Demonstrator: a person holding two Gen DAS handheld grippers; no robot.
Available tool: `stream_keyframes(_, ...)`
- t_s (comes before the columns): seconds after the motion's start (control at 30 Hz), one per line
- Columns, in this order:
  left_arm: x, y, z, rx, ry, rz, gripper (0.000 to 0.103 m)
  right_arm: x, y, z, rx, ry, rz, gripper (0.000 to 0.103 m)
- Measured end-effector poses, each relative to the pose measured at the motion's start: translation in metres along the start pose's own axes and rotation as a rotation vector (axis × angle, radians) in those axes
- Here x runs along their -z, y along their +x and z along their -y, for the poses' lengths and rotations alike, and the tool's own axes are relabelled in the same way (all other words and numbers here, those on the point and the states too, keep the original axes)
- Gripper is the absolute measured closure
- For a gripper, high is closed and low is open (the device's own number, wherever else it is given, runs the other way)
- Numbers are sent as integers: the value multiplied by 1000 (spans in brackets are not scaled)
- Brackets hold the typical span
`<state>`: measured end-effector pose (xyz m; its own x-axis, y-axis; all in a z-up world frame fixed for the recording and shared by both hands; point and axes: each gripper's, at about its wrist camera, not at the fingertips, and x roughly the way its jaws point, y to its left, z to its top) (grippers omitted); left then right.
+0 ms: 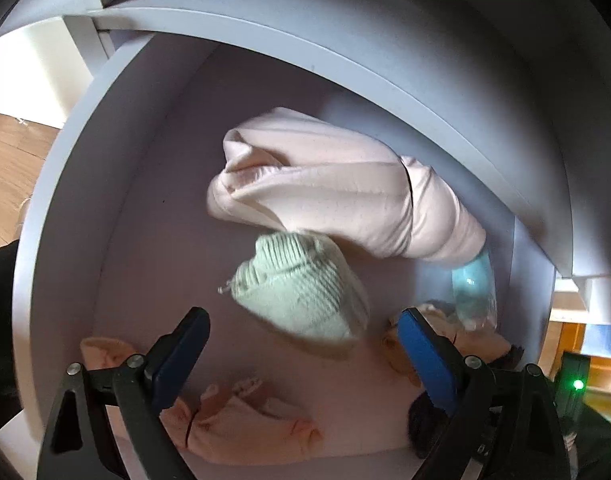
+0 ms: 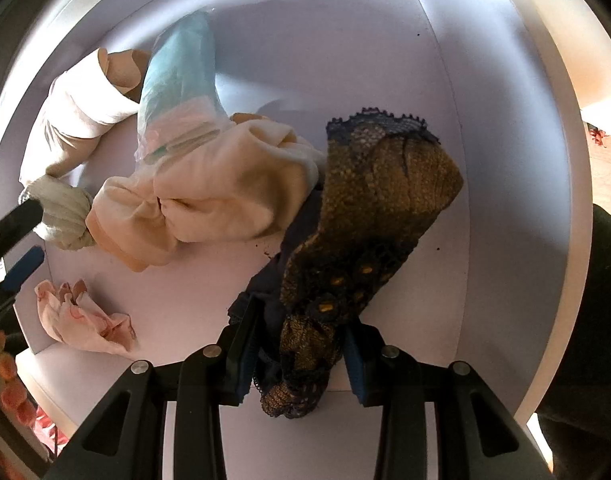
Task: Organize soft objects
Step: 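Close the left tool on the pale green beanie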
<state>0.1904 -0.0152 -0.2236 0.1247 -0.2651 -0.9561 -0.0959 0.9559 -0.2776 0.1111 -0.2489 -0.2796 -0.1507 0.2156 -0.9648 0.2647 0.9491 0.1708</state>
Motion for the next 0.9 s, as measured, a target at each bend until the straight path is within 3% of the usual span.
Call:
stream_keyframes(0.2, -2, 4, -14, -43, 10, -15, 14, -1, 0, 0, -2, -3, 2, 66)
stream_keyframes(0.3, 0, 5, -17, -30, 30, -33, 24, 0, 1, 1, 1, -7, 4, 66)
stream_keyframes(0.37, 0, 1, -20, -31, 41, -38, 37, 2, 1, 1, -1, -5, 5, 66)
stream_keyframes(0.43, 2, -2, -22, -59, 56, -33, 41, 2, 1, 1, -3, -4, 5, 66)
stream_keyframes(0.53, 3, -9, -21, -119, 83, -2, 39, 2, 1, 1, -1, -5, 4, 66)
stream_keyframes(0.67, 1, -15, -15, -79, 74, 24, 25, 2, 1, 2, -5, -5, 6, 66)
stream_keyframes(0.73, -2, -18, -15, -72, 70, 29, 23, 2, 0, 2, -7, -4, 6, 66)
stream_keyframes(0.8, -6, -16, -15, -78, 67, 23, 23, 3, -1, 3, -6, -6, 8, 66)
stream_keyframes(0.9, -8, -10, -16, -95, 66, -4, 36, 3, -2, 2, -1, -12, 7, 66)
